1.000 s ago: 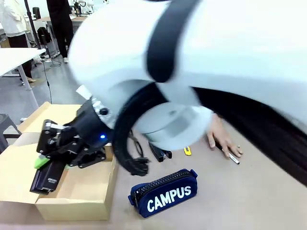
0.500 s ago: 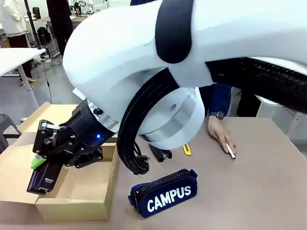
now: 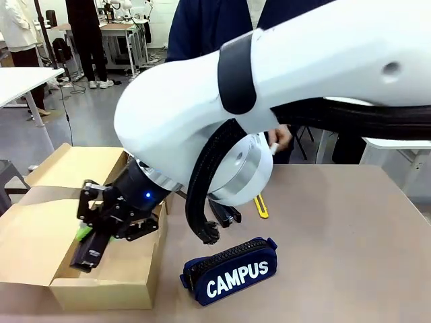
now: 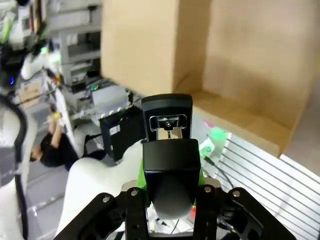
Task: Place items inside the box.
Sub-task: Pick up a Pencil pouch or Stapler and place it inside the Mailer Box closest to the robot.
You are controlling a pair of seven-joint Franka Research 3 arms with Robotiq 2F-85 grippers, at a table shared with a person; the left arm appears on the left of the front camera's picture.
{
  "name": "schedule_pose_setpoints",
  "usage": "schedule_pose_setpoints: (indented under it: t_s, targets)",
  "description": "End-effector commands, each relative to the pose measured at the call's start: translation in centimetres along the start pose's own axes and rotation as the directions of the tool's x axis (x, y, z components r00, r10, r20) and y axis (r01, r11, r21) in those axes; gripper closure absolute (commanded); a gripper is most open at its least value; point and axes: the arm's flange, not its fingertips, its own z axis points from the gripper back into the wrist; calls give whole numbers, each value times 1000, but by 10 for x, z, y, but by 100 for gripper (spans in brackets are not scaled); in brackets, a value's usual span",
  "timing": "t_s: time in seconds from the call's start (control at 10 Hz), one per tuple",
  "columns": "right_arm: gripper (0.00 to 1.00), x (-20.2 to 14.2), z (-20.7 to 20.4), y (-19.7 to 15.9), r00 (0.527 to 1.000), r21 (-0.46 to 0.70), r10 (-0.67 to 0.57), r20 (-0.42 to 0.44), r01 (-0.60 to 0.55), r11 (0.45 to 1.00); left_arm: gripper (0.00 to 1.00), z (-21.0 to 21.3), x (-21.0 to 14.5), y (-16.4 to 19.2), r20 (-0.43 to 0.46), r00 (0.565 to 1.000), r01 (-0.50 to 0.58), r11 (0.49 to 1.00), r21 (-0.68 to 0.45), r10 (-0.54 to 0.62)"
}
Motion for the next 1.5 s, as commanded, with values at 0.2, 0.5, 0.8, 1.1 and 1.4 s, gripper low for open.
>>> schedule_pose_setpoints:
  t_s: [0.2,0.5,0.8,1.1,1.4]
  targets:
    - [63,22,-21,24,988,-119,-146,52,151,981,0,0,0,0,6,1000,20,1000,-24,-20]
    - [63,36,-37,37,981,-304,-172,86,190,933,0,0,0,0,6,1000,20,1000,-24,-20]
    - [63,54,-49,47,989,-431,-135,65,150,890,0,0,0,0,6,1000,20,1000,-24,-20]
    - [63,64,-58,42,986,-452,-144,83,166,876,0,0,0,0,6,1000,20,1000,-24,-20]
    - [63,65,-57,34,982,-448,-162,92,186,874,0,0,0,0,6,1000,20,1000,-24,-20]
